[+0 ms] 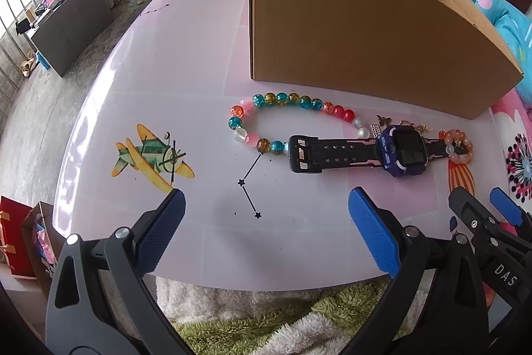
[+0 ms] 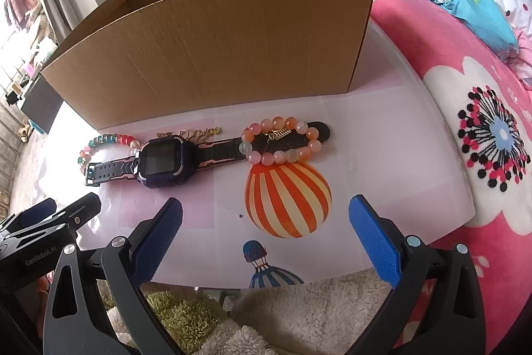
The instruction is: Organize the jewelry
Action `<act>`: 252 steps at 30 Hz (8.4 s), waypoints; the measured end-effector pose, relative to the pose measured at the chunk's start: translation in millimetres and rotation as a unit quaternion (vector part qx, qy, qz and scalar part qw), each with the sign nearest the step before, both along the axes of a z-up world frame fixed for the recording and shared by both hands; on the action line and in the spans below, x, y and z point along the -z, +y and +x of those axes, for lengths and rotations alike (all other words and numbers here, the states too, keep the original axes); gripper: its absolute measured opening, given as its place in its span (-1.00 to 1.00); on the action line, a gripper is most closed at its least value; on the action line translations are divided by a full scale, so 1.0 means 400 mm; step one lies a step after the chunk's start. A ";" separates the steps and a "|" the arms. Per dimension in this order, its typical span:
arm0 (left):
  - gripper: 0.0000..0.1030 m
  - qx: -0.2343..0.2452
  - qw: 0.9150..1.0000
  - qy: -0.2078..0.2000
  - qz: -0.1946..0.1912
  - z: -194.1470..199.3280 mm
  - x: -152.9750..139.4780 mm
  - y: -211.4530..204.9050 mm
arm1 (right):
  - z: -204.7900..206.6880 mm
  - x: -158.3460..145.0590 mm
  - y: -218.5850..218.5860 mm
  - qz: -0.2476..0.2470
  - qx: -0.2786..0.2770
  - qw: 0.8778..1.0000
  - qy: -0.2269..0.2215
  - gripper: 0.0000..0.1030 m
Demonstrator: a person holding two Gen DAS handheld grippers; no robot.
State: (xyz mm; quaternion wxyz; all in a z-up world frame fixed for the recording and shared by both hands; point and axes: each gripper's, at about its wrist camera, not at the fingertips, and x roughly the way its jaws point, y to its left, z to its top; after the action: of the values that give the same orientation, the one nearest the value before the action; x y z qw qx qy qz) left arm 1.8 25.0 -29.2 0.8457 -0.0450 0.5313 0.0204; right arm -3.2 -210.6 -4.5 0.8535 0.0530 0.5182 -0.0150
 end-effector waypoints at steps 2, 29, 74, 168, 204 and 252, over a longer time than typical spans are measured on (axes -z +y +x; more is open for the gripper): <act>0.84 0.000 1.000 0.004 0.001 0.003 0.002 -0.003 | 0.006 0.003 0.000 0.000 0.000 1.000 0.002 0.90; 0.87 0.057 0.997 -0.028 0.032 -0.032 0.033 -0.015 | 0.084 -0.039 0.004 0.123 -0.097 0.986 -0.060 0.90; -0.02 0.078 0.979 -0.105 -0.154 -0.026 -0.034 0.091 | 0.113 0.022 0.094 0.096 -0.123 0.988 -0.004 0.13; -0.77 0.087 0.989 -0.096 -0.077 0.017 -0.006 0.050 | 0.108 0.031 -0.082 0.139 -0.091 0.986 -0.012 -0.21; -0.74 0.080 0.990 -0.096 -0.061 0.018 0.001 0.056 | 0.106 0.073 -0.102 0.314 -0.055 0.947 -0.038 -0.07; -0.73 0.079 0.992 -0.089 -0.052 0.024 0.011 0.044 | 0.100 0.096 -0.142 0.350 -0.069 0.933 -0.035 -0.07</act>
State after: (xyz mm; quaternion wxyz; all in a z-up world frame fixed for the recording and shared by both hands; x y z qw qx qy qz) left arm 11.5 42.7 -33.4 0.8849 -0.0487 0.4565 -0.0779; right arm 36.9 -267.3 -43.1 0.7971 0.3136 0.4629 0.2280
